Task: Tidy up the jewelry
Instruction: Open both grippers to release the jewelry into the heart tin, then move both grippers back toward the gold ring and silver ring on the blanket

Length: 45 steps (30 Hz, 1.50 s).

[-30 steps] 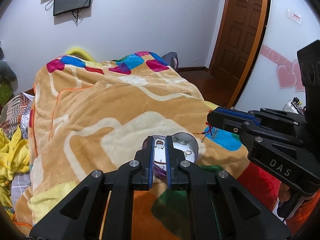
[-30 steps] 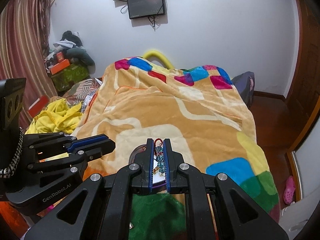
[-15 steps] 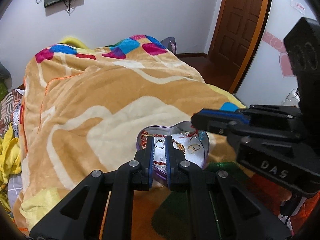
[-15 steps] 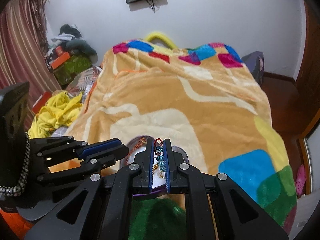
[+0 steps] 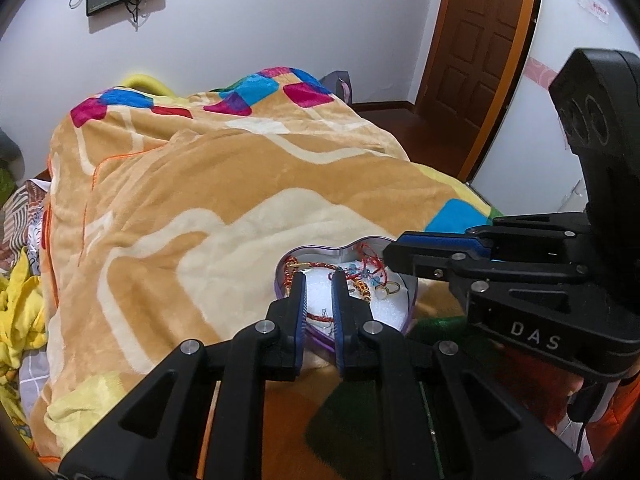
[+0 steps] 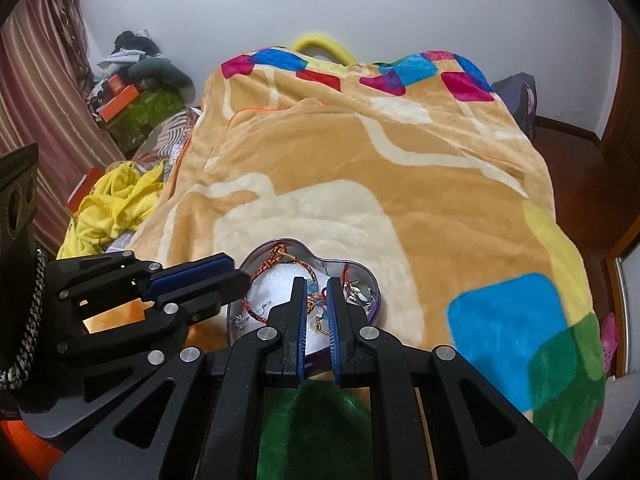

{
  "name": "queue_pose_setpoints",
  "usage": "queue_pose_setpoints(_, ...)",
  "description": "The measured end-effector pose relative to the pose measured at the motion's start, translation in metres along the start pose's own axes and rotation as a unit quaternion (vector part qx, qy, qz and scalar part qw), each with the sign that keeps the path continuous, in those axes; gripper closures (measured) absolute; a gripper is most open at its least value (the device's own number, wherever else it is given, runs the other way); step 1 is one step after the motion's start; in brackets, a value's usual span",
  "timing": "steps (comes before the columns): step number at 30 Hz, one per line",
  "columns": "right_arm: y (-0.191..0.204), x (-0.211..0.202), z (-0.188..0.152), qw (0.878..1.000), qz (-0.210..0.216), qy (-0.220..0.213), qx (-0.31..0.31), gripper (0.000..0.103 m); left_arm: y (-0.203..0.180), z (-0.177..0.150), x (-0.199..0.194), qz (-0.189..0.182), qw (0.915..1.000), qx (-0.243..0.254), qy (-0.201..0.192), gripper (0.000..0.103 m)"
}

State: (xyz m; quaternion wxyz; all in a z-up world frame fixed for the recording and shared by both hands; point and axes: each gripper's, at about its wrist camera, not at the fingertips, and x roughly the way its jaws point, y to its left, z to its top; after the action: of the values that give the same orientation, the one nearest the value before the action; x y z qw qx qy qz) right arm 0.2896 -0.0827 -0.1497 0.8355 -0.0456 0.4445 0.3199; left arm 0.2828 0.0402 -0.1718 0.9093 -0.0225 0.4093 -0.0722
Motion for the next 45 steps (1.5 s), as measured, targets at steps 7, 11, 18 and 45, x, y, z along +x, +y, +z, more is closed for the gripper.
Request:
queue_pose_setpoints(7, 0.009, -0.023, -0.002, 1.000, -0.021, -0.019, -0.009, 0.087, 0.003, -0.002, -0.031, 0.012, 0.9997, -0.004, -0.022, 0.073)
queue_pose_setpoints(11, 0.016, -0.042, -0.007, 0.998, -0.041, -0.039, -0.019, 0.073, 0.002, -0.008, -0.053, 0.017, 0.9992, -0.006, -0.036, 0.063)
queue_pose_setpoints(18, 0.025, -0.074, -0.023, 0.996, -0.060, -0.068, -0.021, 0.068, -0.003, -0.024, -0.087, 0.020, 0.9986, -0.009, -0.048, 0.059)
queue_pose_setpoints(45, 0.038, -0.076, -0.124, 0.996, -0.092, -0.014, 0.014, 0.068, -0.021, -0.109, -0.102, 0.011, 0.9996, -0.023, 0.011, 0.056)
